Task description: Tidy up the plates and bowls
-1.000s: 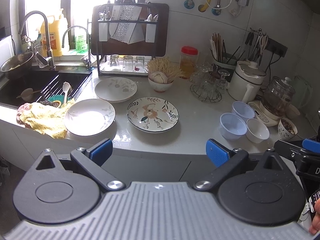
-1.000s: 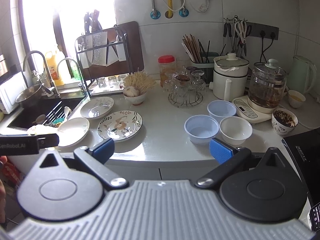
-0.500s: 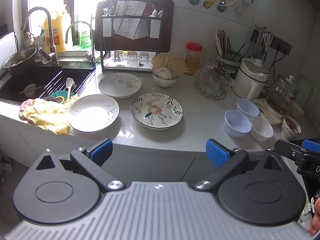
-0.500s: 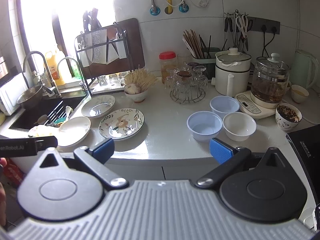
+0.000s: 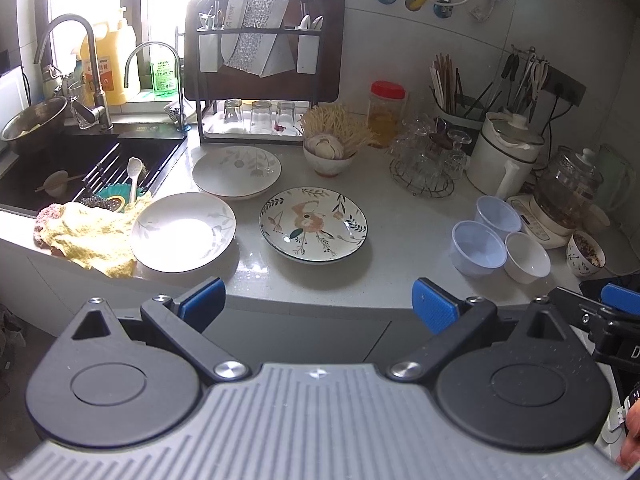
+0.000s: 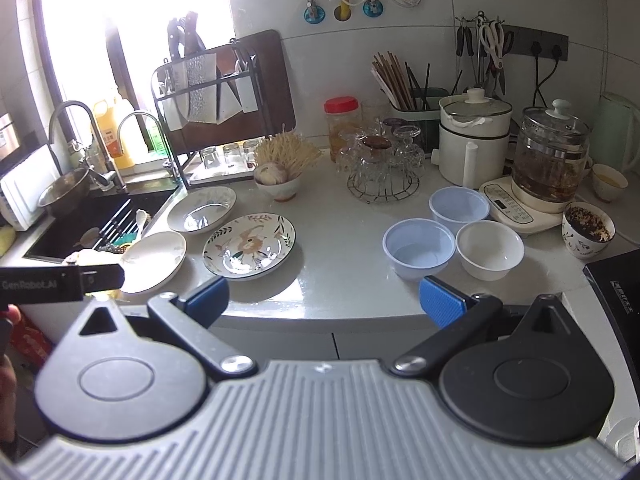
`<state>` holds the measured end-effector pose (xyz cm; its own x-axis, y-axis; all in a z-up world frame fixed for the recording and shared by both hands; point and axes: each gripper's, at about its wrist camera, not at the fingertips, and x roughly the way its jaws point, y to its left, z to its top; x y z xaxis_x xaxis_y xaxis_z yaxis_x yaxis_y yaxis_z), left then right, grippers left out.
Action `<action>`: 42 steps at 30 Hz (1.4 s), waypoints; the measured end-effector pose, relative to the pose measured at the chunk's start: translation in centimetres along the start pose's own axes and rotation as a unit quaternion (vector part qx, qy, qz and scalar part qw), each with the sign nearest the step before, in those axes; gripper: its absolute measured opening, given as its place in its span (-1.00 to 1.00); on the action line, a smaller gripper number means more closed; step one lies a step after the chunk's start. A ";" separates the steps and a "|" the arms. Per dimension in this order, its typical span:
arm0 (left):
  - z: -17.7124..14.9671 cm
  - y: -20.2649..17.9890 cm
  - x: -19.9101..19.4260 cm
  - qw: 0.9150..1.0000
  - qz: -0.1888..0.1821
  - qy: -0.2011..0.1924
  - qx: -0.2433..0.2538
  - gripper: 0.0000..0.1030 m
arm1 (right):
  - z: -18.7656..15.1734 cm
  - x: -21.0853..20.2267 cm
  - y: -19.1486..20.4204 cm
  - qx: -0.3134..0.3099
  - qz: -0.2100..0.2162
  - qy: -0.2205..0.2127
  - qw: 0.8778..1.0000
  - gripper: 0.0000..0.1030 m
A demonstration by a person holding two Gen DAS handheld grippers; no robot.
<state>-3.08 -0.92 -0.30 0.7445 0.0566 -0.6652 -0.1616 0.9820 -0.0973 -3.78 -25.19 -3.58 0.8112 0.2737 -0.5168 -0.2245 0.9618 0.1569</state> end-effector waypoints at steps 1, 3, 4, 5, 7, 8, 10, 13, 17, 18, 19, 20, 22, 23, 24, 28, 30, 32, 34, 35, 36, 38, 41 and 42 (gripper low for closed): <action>0.2 0.0 0.1 1.000 0.000 0.002 0.002 0.96 | 0.1 0.0 0.0 0.003 0.000 -0.002 1.000 1.00; 0.6 0.2 0.2 1.000 0.001 0.003 0.003 0.96 | 0.4 0.1 0.1 0.009 -0.002 -0.004 1.000 1.00; 0.8 0.4 0.3 1.000 -0.001 0.003 0.003 0.96 | 0.5 0.1 0.2 0.007 -0.004 -0.007 1.000 1.00; 1.0 0.4 0.5 1.000 -0.003 0.002 0.003 0.96 | 0.6 0.2 0.3 0.005 -0.008 -0.010 1.000 1.00; 1.4 0.5 0.9 1.000 -0.009 0.001 0.009 0.96 | 0.6 0.4 0.6 0.004 -0.012 -0.011 1.000 1.00; 1.6 0.6 1.2 1.000 -0.013 0.001 0.012 0.96 | 0.7 0.6 0.7 0.004 -0.013 -0.011 1.000 1.00; 2.1 1.0 1.9 1.000 -0.019 0.000 0.014 0.96 | 0.8 1.0 1.1 0.007 -0.022 -0.012 1.000 1.00; 3.0 1.8 3.2 0.999 -0.031 0.008 0.020 0.96 | 1.0 1.9 1.7 0.022 -0.031 -0.013 0.999 1.00; 4.7 3.3 4.7 0.998 -0.029 0.010 0.046 0.96 | 1.8 3.6 3.2 0.042 -0.033 -0.017 0.998 1.00; 5.1 3.7 5.0 0.998 -0.029 0.012 0.050 0.96 | 2.1 3.9 3.7 0.045 -0.033 -0.019 0.998 1.00; 5.5 4.3 5.4 0.998 -0.032 0.015 0.053 0.96 | 2.4 4.3 4.3 0.046 -0.034 -0.022 0.998 1.00; 5.8 4.6 5.7 0.998 -0.032 0.018 0.058 0.96 | 2.6 4.6 4.9 0.044 -0.035 -0.025 0.998 1.00; 6.7 5.4 6.5 0.997 -0.034 0.020 0.066 0.96 | 3.1 5.1 6.0 0.043 -0.034 -0.030 0.998 1.00; 7.1 5.7 6.8 0.997 -0.036 0.019 0.068 0.96 | 3.3 5.4 6.4 0.043 -0.032 -0.031 0.998 1.00; 7.5 6.1 7.1 0.997 -0.038 0.019 0.070 0.96 | 3.6 5.7 6.8 0.043 -0.033 -0.030 0.998 1.00; 9.1 7.3 8.7 0.996 -0.051 0.025 0.071 0.96 | 4.6 6.9 8.1 0.047 -0.034 -0.031 0.998 1.00; 9.7 8.0 9.5 0.995 -0.059 0.028 0.074 0.96 | 5.1 7.5 8.8 0.053 -0.028 -0.031 0.998 1.00; 10.4 8.6 10.2 0.994 -0.065 0.031 0.077 0.96 | 5.5 8.1 9.7 0.055 -0.020 -0.028 0.998 1.00; 11.2 9.4 10.9 0.994 -0.073 0.034 0.075 0.96 | 6.0 8.8 10.6 0.060 -0.016 -0.023 0.998 1.00; 11.6 9.9 11.3 0.994 -0.076 0.036 0.074 0.96 | 6.2 9.1 10.9 0.063 -0.017 -0.021 0.998 0.99; 12.0 10.4 11.7 0.994 -0.079 0.037 0.073 0.96 | 6.5 9.5 11.2 0.065 -0.019 -0.021 0.997 0.99; 12.7 11.4 12.5 0.993 -0.084 0.041 0.073 0.96 | 6.9 10.3 11.9 0.071 -0.023 -0.020 0.997 1.00; 13.9 13.1 13.5 0.992 -0.091 0.043 0.078 0.96 | 7.4 11.7 13.4 0.084 -0.021 -0.015 0.996 0.99; 14.3 13.7 13.7 0.992 -0.093 0.040 0.081 0.96 | 7.6 12.3 13.9 0.086 -0.023 -0.015 0.996 0.99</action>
<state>14.14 15.84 -0.18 0.6966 -0.1356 -0.7045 0.0842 0.9906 -0.1074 7.15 -8.50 -1.39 0.8343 0.2273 -0.5023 -0.0933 0.9561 0.2777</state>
